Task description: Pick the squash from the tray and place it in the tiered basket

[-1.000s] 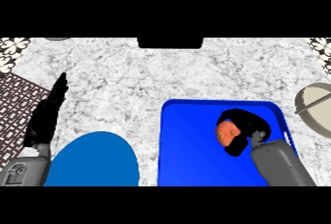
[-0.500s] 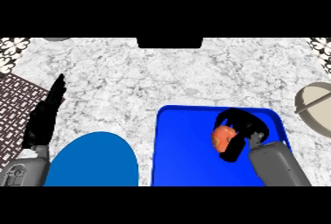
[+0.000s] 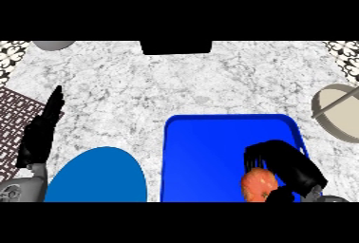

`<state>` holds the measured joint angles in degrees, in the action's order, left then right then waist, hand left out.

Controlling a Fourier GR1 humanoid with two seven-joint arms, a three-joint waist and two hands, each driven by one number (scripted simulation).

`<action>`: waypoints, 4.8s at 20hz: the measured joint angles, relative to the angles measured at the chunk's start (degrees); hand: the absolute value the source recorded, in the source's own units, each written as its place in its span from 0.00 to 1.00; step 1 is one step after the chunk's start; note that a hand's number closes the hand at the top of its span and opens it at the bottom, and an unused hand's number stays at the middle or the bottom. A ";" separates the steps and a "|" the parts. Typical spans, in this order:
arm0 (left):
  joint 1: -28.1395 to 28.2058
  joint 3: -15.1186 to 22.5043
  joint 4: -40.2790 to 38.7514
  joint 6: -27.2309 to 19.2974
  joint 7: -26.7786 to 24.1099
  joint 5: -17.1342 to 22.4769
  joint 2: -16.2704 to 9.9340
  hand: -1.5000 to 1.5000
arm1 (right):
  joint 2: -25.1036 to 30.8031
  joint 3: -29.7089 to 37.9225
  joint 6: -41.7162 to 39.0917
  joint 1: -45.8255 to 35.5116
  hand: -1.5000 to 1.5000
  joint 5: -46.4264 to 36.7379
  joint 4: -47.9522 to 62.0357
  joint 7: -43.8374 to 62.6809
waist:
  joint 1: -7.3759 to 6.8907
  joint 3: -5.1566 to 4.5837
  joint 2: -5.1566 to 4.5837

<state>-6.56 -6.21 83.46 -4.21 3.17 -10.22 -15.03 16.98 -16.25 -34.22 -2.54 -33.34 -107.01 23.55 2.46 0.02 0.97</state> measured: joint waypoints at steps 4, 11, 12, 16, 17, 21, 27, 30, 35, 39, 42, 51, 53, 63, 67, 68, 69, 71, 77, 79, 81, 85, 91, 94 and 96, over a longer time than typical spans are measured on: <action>0.98 -0.41 0.69 -0.11 0.11 0.11 -0.13 0.50 | 2.69 3.82 3.50 8.17 1.00 2.80 -13.38 -6.54 | 1.01 0.04 0.10; 0.97 -0.42 1.57 0.10 0.36 0.17 -0.12 0.50 | 2.73 18.69 8.94 15.68 1.00 10.66 -28.06 -13.53 | 0.66 0.03 -0.22; 1.23 -0.39 2.18 0.37 0.67 0.21 -0.32 0.50 | 2.86 21.27 8.97 15.87 1.00 12.36 -28.61 -13.80 | 0.42 0.02 -0.25; 0.49 -0.08 1.33 0.35 0.27 -0.19 0.01 0.50 | 5.21 32.24 8.82 13.55 1.00 18.99 -29.70 -13.69 | -0.28 -0.03 -0.51; 0.26 -0.07 0.87 0.42 0.01 -0.15 0.12 0.50 | 6.58 35.21 8.46 12.81 1.00 20.49 -29.97 -13.77 | -0.36 -0.04 -0.55; -0.58 0.26 2.02 1.15 1.58 -0.21 -0.07 0.50 | 13.75 45.60 5.61 7.21 1.00 28.21 -28.47 -10.28 | -1.36 -0.08 -0.68; -1.14 0.10 1.45 1.92 0.54 -0.34 0.14 0.50 | 21.20 51.62 1.58 -0.55 1.00 38.78 -21.19 -5.96 | -2.21 -0.08 -0.86; -1.61 0.45 0.96 1.67 0.79 -0.93 0.84 0.50 | 23.81 51.14 0.57 -3.90 1.00 35.87 -15.62 -9.28 | -2.53 -0.05 -0.97; -1.88 0.74 0.74 1.86 0.32 -1.23 1.35 0.50 | 25.91 48.27 3.75 -6.97 1.00 23.44 -9.40 -16.62 | -3.12 -0.01 -1.18; -2.08 1.48 1.39 1.41 0.74 -1.85 2.15 0.50 | 29.95 46.59 7.82 -9.25 1.00 13.26 -2.59 -22.34 | -3.63 0.01 -1.32; -2.77 0.89 1.05 1.96 0.87 -1.54 1.58 0.50 | 31.45 43.65 12.56 -11.75 1.00 6.46 4.62 -26.51 | -3.84 0.00 -1.37; -3.02 -0.19 0.91 3.09 1.35 -0.87 1.24 0.50 | 35.65 38.99 18.93 -19.80 1.00 -0.52 29.39 -44.16 | -3.46 0.01 -1.23; -2.95 -0.16 0.73 3.04 0.90 -1.08 1.40 0.50 | 35.84 38.17 18.97 -21.16 1.00 -0.79 34.16 -47.32 | -3.42 0.00 -1.22; -3.66 -0.15 0.22 2.72 0.92 -1.90 1.76 0.50 | 35.49 35.92 13.62 -27.76 0.00 -0.54 51.06 -50.54 | -3.46 -0.77 -0.76; -3.20 -0.51 0.23 2.66 0.39 -1.90 1.73 0.50 | 34.02 35.78 12.64 -28.49 0.00 -0.11 55.48 -51.12 | -3.28 -0.54 -0.83; -2.62 -0.25 1.37 2.86 1.18 -1.88 1.84 0.50 | 33.36 36.15 12.58 -28.62 0.00 0.47 56.33 -51.37 | -3.29 -0.45 -0.84; -2.28 -0.17 0.97 2.68 0.40 -2.07 2.04 0.50 | 33.17 36.92 12.87 -28.56 0.00 1.00 57.85 -52.01 | -3.16 -0.34 -0.90; -2.72 -0.23 0.43 2.34 0.07 -2.34 2.23 0.50 | 32.83 38.16 12.27 -29.83 0.00 2.42 60.49 -52.92 | -3.10 -0.24 -0.94; -3.42 -0.56 -0.88 2.12 0.05 -2.60 2.46 0.50 | 34.76 43.14 10.40 -33.37 0.00 7.18 65.83 -54.39 | -2.99 -0.04 -1.10; -2.78 -0.09 -0.05 2.11 0.19 -2.88 2.77 0.50 | 36.82 44.92 9.51 -34.67 0.00 8.56 67.39 -54.05 | -3.03 -0.02 -1.09; -1.95 0.10 0.66 2.20 -0.32 -2.87 2.95 0.50 | 39.45 46.59 8.44 -36.28 0.00 9.58 70.08 -52.93 | -3.19 -0.01 -1.12; -1.74 -0.61 0.82 2.95 -0.64 -2.27 2.28 0.50 | 45.24 48.69 4.75 -37.18 0.00 10.49 76.78 -51.75 | -3.43 0.02 -1.28; -2.80 -0.21 0.55 2.71 -0.42 -2.69 2.71 0.50 | 53.19 50.79 0.18 -35.25 0.00 11.28 86.29 -53.01 | -3.66 0.21 -1.62; -2.57 -0.14 1.14 2.61 0.15 -2.67 2.91 0.50 | 55.23 51.48 0.00 -33.11 0.00 11.77 89.02 -54.78 | -3.55 0.35 -1.68; -2.69 -0.22 1.06 2.31 0.23 -2.72 3.13 0.50 | 56.11 52.15 -0.36 -31.70 0.00 12.55 90.44 -55.77 | -3.14 0.44 -1.69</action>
